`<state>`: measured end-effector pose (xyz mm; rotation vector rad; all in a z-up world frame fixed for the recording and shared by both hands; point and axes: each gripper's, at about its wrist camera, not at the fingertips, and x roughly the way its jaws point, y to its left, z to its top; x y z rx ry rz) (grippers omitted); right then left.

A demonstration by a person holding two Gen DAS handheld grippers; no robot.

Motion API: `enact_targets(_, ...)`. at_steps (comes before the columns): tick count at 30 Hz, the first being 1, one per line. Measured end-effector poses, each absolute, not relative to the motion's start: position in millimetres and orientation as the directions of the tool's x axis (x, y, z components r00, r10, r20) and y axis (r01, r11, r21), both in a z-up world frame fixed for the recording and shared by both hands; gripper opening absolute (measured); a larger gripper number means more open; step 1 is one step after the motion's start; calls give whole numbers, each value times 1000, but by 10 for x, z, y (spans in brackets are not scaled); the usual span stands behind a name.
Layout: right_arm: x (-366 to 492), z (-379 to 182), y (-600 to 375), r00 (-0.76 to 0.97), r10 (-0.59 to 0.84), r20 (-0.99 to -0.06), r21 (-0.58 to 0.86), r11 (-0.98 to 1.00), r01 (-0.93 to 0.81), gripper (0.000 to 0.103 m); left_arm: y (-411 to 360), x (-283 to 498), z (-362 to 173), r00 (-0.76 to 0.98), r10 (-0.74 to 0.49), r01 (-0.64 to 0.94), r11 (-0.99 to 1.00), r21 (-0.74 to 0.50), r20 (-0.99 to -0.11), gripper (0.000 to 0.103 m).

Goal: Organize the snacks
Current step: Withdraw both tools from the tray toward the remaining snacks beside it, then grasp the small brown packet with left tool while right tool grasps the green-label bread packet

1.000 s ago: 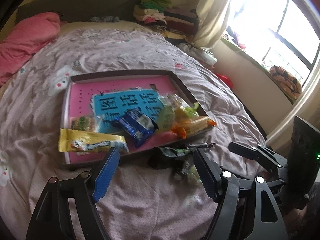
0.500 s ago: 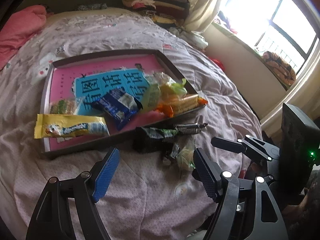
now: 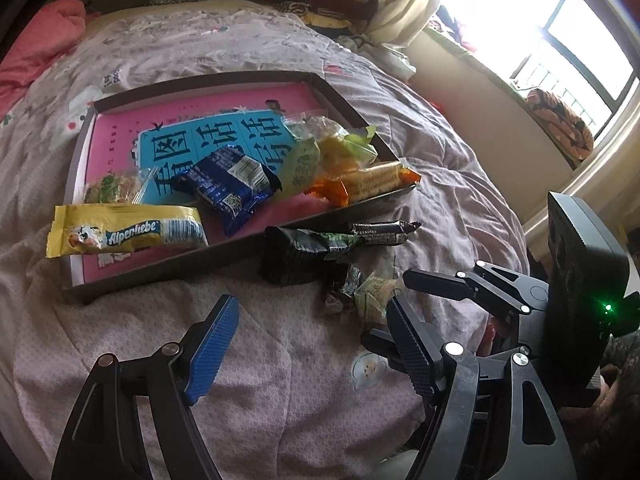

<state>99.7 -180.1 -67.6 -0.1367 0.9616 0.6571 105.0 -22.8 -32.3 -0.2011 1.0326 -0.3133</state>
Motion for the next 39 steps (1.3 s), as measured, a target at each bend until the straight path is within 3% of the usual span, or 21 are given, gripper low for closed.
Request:
enact_targets(13, 1061, -743, -1762, 389, 445, -807, 170, 805, -568, 58, -235, 1086, -429, 439, -340, 151, 941, -305, -832, 78)
enact_targets(20, 1052, -765, -1730, 387, 441, -810, 155, 797, -584, 44, -296, 1123, -503, 416, -359, 155, 933, -324, -835, 78)
enact_targets(30, 1093, -712, -1872, 431, 400, -809, 131, 837, -531, 40, -340, 1177, -636, 391, -408, 135, 912, -388, -825, 77)
enact_targets(35, 1189, -663, -2057, 473, 364, -802, 135, 883, -450, 40, -470, 1253, -689, 390, -407, 140, 913, -383, -826, 57)
enact_targets(39, 1254, -635, -2199, 488, 362, -794, 160, 900, -406, 40, -578, 1317, -757, 378, -420, 141, 907, -397, -825, 47)
